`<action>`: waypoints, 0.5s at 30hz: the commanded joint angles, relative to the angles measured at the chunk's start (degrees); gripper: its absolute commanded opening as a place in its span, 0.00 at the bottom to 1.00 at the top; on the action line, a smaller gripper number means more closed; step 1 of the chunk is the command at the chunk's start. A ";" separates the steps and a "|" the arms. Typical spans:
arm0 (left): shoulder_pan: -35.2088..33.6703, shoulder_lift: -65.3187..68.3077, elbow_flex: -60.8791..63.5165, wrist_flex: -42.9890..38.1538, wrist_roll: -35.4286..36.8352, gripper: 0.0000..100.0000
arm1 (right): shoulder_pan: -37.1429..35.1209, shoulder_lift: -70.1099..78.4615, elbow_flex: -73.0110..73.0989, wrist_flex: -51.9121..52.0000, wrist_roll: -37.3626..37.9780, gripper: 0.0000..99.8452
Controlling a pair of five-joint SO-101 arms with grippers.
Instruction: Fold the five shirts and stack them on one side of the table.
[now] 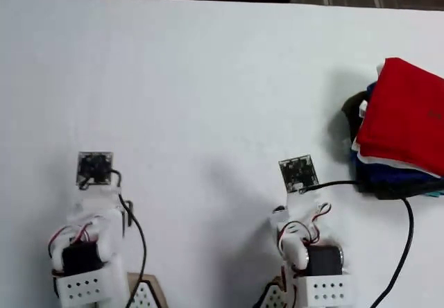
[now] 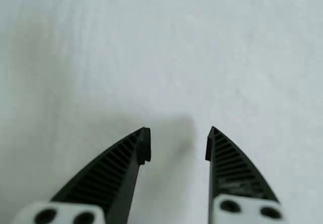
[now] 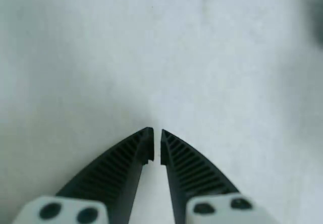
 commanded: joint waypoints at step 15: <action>12.84 -1.14 1.45 -1.23 3.34 0.20 | -9.01 -0.92 0.53 -1.10 -3.87 0.04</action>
